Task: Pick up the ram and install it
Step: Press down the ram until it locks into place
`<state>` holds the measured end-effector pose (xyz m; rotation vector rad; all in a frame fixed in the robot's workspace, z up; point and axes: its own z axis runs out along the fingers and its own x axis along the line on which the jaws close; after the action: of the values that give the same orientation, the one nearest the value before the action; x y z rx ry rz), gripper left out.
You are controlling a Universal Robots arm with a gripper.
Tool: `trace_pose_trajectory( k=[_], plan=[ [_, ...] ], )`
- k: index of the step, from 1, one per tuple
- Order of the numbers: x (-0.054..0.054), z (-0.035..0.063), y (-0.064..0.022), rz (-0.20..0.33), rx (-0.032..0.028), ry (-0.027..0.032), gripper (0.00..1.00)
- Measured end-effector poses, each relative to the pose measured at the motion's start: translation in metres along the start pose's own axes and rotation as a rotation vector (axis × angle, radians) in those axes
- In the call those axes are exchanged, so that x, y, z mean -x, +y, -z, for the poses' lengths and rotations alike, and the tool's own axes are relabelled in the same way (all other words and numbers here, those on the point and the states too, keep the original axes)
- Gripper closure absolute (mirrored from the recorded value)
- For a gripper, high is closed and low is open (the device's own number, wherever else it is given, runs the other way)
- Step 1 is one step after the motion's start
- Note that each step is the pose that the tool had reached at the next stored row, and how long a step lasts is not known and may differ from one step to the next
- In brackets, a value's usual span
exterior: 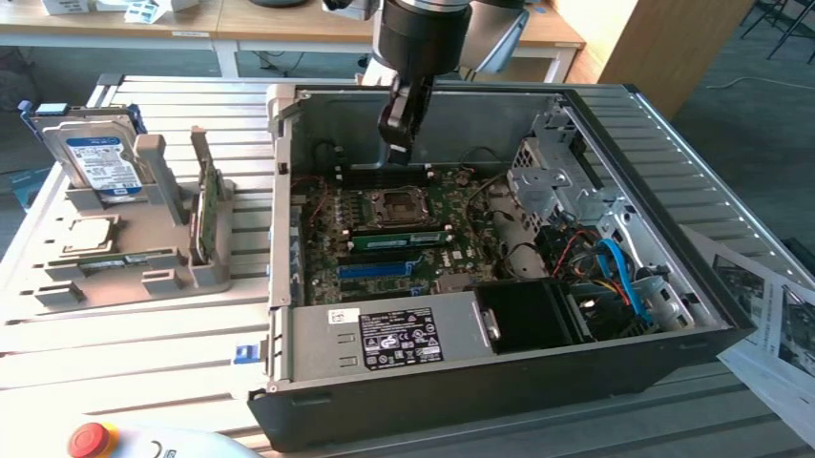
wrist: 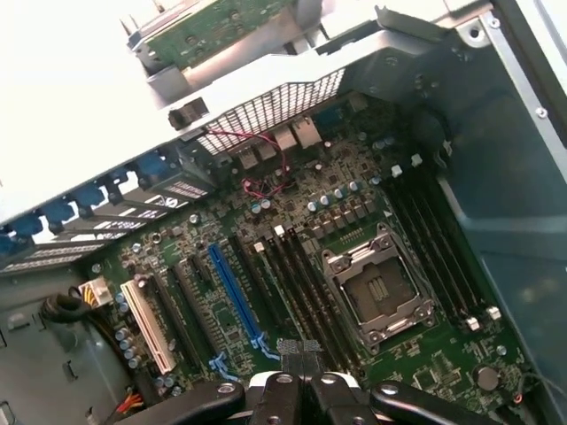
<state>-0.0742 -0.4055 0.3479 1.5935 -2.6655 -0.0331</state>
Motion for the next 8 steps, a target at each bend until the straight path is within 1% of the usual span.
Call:
trace_pose_trajectory(
  k=[8],
  plan=[
    [0.0, 0.0, 0.0, -0.12, 0.0024, -0.0044, 0.89]
  ],
)
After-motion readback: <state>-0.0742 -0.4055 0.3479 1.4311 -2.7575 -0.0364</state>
